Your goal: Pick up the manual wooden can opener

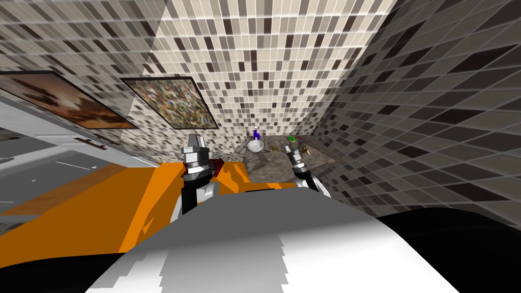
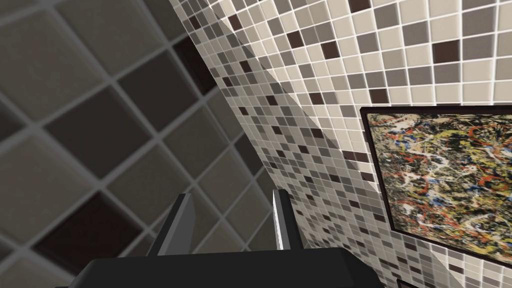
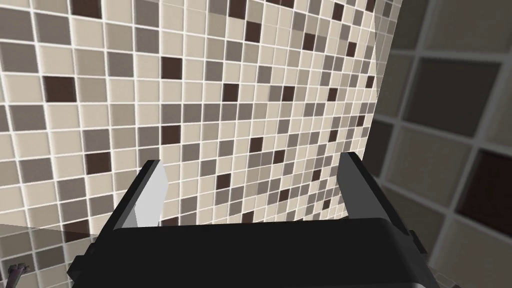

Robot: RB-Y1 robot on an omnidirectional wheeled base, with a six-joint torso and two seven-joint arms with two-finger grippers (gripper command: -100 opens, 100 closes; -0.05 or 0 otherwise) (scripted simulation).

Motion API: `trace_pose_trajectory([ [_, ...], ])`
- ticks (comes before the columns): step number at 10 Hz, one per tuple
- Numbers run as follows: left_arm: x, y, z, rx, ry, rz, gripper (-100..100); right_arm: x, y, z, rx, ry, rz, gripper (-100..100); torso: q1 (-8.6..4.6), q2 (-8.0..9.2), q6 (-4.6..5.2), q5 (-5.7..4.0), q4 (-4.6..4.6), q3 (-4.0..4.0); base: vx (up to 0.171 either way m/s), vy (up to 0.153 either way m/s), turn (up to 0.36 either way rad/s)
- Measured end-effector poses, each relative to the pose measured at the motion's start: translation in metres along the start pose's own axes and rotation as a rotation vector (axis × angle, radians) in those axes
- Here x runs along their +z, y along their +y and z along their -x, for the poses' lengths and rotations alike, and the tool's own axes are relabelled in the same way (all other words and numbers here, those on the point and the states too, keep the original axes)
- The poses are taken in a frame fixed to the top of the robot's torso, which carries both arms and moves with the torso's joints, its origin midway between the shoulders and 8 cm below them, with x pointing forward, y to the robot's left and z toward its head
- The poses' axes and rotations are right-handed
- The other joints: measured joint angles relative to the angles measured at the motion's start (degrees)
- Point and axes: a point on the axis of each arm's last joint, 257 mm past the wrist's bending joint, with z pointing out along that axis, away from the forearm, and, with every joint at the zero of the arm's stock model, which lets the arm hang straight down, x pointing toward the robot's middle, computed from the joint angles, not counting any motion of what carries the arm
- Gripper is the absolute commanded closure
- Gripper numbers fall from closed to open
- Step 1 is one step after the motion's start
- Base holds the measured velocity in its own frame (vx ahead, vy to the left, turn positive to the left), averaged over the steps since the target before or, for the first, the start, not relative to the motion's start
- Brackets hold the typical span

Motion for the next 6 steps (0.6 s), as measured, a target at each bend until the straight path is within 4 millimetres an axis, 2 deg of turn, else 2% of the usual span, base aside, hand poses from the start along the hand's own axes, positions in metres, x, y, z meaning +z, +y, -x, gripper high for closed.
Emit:
trace_pose_trajectory([
  [6, 0.0, 0.0, 0.0, 0.0, 0.0, 0.0, 0, -0.014, -0.034, -0.019, -0.243, 0.212, 0.003, -100, 0.04, 0.0, 0.0, 0.01, 0.0, 0.0, -0.019, 0.071, -0.027],
])
